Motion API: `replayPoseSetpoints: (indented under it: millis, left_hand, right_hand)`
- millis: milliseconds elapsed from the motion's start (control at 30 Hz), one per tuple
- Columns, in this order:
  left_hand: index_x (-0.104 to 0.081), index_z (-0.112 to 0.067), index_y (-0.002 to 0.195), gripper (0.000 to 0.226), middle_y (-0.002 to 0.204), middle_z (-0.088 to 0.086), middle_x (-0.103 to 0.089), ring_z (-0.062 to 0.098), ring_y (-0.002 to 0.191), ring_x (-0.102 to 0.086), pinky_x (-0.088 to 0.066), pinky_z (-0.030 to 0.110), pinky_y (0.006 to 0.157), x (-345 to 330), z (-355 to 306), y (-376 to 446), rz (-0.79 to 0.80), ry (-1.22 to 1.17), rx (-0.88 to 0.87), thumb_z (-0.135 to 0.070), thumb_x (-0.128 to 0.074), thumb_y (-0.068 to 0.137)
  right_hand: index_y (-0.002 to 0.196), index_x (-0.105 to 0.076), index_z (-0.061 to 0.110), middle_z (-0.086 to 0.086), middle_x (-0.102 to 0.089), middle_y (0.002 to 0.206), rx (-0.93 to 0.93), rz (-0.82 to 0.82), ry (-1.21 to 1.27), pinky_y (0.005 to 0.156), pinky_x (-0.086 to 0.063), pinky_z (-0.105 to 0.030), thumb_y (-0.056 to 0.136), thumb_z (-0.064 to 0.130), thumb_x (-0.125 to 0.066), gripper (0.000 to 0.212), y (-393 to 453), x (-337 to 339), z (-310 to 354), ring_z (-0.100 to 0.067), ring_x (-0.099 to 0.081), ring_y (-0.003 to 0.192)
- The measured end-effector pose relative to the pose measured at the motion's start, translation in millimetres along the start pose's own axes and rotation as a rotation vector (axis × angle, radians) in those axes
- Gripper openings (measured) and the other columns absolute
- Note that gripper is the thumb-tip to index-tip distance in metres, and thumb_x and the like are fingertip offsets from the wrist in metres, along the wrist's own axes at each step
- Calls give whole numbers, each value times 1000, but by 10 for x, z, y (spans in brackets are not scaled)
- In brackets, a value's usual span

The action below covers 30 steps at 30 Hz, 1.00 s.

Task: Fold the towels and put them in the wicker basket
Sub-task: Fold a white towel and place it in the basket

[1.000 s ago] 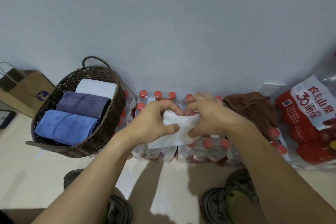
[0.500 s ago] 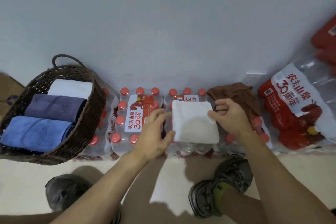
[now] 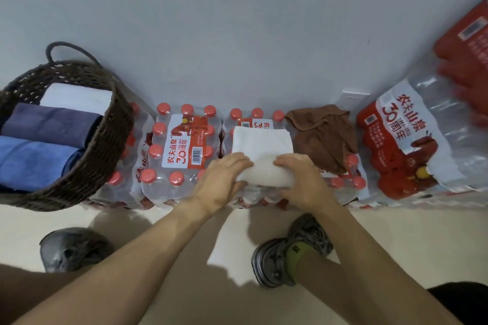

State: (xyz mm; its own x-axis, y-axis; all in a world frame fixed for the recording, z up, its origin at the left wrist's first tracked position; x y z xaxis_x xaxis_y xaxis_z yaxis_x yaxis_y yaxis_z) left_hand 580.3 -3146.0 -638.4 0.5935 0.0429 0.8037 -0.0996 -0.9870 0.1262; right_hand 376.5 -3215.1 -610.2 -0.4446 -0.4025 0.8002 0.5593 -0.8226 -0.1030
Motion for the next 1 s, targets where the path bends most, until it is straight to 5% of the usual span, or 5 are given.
replayPoseSetpoints:
  millis: [100, 300, 533, 700, 1000]
  left_hand:
    - [-63, -16, 119, 30, 119, 1, -65, 24, 114, -58, -45, 41, 91, 20, -58, 51, -73, -1, 22, -18, -66, 89]
    - [-54, -17, 107, 15, 96, 0, -62, 24, 86, -58, -35, 29, 67, 164, -93, 149, -109, -196, 184, -27, -45, 102]
    - [-42, -21, 120, 48, 106, -1, -59, 18, 92, -56, -43, 30, 71, 215, 8, 100, 29, -206, 194, -44, -67, 86]
    - [-35, -25, 113, 35, 93, -3, -58, 24, 84, -62, -41, 31, 64, 178, 41, 155, -55, -186, 257, -39, -60, 93]
    - [-38, -17, 133, 44, 96, 13, -69, 36, 83, -66, -52, 42, 70, 150, 18, 217, -81, -61, 323, -46, -41, 100]
  right_hand:
    - [121, -66, 12, -6, -62, 123, 16, -58, -10, 100, -41, -30, 76, -2, -70, 48, -10, 7, -33, -22, -53, 114]
    - [112, -68, 24, 10, -68, 104, -163, 115, 310, 78, -53, -25, 90, 18, -69, 23, 84, 208, -65, -7, -64, 94]
    - [120, -59, 21, 4, -66, 113, -292, -80, 524, 80, -57, -33, 96, 32, -61, 27, 115, 5, -48, -14, -63, 103]
    - [130, -50, 22, 4, -60, 122, -360, 15, 710, 83, -59, -32, 95, 33, -62, 39, 101, -77, -90, -14, -59, 111]
    - [129, -46, 20, 2, -55, 122, -290, -307, 310, 85, -56, -32, 100, 39, -48, 35, 178, -336, 102, -12, -56, 106]
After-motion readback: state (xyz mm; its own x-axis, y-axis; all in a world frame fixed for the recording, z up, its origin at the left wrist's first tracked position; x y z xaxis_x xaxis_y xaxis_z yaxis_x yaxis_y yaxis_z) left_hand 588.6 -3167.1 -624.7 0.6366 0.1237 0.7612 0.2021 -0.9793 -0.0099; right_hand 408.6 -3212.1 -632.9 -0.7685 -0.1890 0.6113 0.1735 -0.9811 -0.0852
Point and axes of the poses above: each hand's wrist, its own y-axis towards the middle knuckle, its own x-axis out of the back of the hand, z = x × y, the point moved 3 cm from there along y, towards the middle knuckle
